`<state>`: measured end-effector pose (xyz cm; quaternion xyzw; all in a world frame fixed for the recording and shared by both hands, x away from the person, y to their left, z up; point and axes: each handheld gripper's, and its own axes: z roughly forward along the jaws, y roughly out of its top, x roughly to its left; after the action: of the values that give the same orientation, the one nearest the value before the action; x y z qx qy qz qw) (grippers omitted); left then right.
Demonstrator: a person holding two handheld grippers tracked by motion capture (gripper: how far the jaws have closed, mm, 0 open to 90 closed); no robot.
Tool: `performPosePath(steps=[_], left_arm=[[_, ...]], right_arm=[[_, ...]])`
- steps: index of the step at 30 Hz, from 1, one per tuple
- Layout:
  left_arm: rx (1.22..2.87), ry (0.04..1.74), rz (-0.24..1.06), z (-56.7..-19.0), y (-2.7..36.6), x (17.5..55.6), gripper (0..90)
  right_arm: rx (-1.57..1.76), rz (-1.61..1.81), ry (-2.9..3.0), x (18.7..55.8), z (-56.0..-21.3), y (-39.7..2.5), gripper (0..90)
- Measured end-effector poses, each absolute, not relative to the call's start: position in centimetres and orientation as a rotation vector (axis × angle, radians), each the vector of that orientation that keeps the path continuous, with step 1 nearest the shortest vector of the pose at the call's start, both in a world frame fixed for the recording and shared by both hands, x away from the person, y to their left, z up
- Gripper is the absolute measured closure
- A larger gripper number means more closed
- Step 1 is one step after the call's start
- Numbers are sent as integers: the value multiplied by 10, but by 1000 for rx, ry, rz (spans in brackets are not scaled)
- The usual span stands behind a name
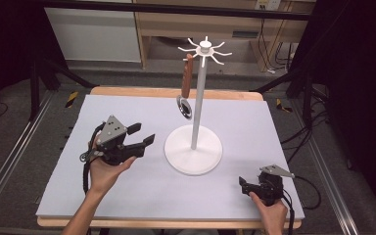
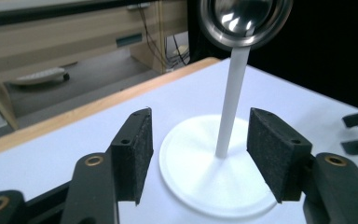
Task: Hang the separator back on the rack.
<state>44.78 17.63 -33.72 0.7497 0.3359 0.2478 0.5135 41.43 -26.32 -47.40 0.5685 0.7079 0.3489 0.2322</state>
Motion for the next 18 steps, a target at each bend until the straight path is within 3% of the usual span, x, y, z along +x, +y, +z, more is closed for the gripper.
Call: performPosePath(steps=[18], left_arm=[[1886,974,568,-409,216,437,358]], right_arm=[[1594,946,1929,413,-475,-266,114]])
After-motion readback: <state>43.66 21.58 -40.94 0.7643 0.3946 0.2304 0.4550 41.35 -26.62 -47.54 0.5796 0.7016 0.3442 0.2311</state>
